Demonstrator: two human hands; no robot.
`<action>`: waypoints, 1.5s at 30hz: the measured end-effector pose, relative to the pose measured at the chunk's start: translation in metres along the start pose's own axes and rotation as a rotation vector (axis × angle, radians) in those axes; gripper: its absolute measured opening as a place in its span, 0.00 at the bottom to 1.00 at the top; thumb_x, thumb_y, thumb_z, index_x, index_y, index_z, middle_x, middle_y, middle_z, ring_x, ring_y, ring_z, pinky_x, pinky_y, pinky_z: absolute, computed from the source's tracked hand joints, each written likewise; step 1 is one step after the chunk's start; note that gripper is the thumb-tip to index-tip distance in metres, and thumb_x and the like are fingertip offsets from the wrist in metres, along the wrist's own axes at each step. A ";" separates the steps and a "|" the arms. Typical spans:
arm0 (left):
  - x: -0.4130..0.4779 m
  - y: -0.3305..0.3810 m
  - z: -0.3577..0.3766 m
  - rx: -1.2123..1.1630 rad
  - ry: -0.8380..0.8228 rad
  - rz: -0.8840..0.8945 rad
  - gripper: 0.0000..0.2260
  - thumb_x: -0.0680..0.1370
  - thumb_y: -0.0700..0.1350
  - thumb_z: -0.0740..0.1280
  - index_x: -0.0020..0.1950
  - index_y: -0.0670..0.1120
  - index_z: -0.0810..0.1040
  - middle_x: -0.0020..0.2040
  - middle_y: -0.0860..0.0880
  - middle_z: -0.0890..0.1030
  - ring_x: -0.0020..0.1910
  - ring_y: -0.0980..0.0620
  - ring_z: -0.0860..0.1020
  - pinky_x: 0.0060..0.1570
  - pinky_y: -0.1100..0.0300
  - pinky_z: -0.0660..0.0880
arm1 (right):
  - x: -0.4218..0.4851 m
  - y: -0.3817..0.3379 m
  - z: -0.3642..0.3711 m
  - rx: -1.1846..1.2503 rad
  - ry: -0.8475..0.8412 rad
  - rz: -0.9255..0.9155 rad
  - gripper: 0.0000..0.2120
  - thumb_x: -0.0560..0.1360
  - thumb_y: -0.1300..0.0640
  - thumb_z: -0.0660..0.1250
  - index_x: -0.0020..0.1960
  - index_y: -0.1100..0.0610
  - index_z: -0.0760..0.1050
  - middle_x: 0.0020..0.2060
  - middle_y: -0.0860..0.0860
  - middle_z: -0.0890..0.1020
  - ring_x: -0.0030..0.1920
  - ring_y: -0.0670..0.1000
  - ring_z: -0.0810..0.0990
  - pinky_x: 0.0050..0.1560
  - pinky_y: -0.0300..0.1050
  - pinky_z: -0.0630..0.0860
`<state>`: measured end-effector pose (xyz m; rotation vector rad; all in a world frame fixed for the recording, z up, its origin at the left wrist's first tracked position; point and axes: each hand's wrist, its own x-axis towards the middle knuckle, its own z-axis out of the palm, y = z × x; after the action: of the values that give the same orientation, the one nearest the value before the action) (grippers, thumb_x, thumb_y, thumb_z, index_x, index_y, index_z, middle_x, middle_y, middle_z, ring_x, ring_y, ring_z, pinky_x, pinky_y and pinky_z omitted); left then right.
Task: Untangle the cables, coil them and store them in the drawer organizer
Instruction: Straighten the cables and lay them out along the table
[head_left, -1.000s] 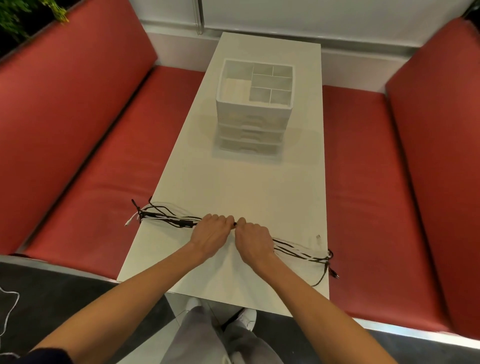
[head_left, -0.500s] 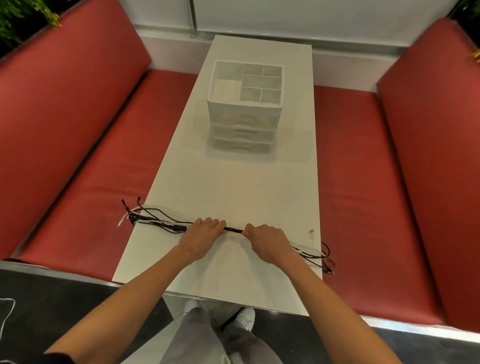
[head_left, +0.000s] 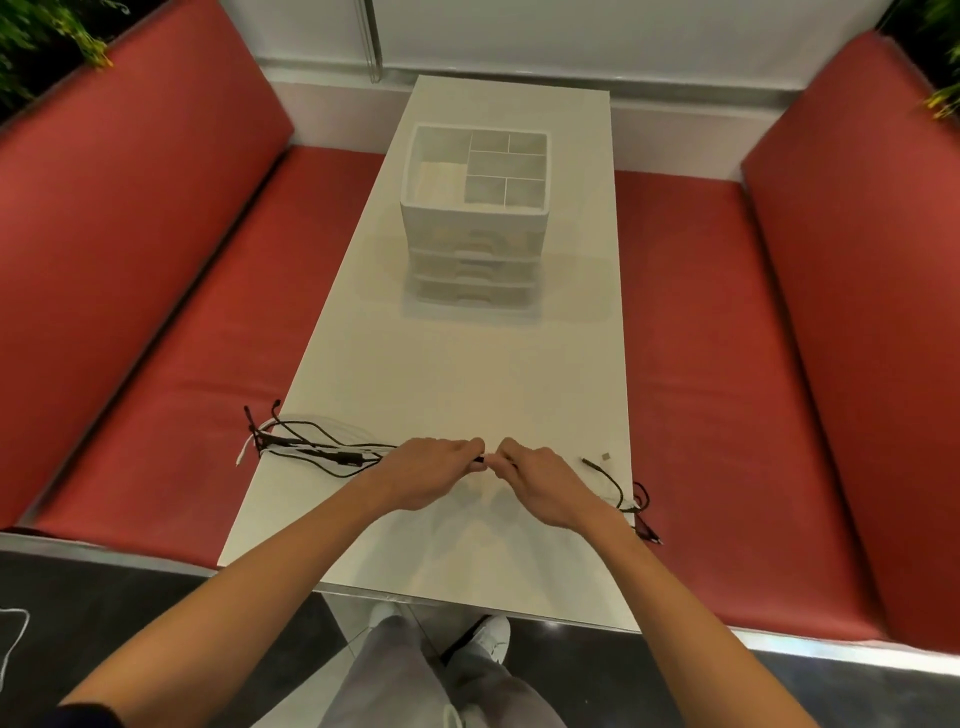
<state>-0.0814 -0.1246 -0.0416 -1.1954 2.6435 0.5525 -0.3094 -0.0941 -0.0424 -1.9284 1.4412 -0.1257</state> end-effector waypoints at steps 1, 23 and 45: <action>-0.001 0.002 -0.002 0.022 0.014 0.004 0.11 0.89 0.56 0.49 0.56 0.51 0.62 0.52 0.50 0.79 0.38 0.43 0.73 0.36 0.50 0.69 | -0.001 0.003 -0.002 0.115 -0.036 0.016 0.21 0.88 0.35 0.51 0.49 0.48 0.71 0.39 0.47 0.80 0.38 0.54 0.79 0.43 0.55 0.77; 0.008 0.012 0.017 0.462 -0.120 0.021 0.15 0.90 0.50 0.49 0.66 0.44 0.70 0.52 0.43 0.85 0.48 0.38 0.84 0.37 0.50 0.65 | 0.004 0.000 0.005 -0.769 -0.114 -0.189 0.16 0.91 0.51 0.50 0.65 0.59 0.72 0.46 0.58 0.83 0.41 0.64 0.81 0.29 0.50 0.57; 0.030 0.000 0.013 0.082 -0.017 0.155 0.24 0.85 0.61 0.61 0.75 0.46 0.67 0.67 0.46 0.77 0.63 0.44 0.77 0.66 0.49 0.72 | -0.011 0.048 0.013 -0.553 0.046 -0.234 0.12 0.91 0.44 0.51 0.61 0.52 0.63 0.43 0.52 0.82 0.30 0.59 0.72 0.28 0.50 0.63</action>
<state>-0.1010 -0.1399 -0.0632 -0.9654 2.7312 0.4715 -0.3454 -0.0842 -0.0771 -2.5544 1.3700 0.1387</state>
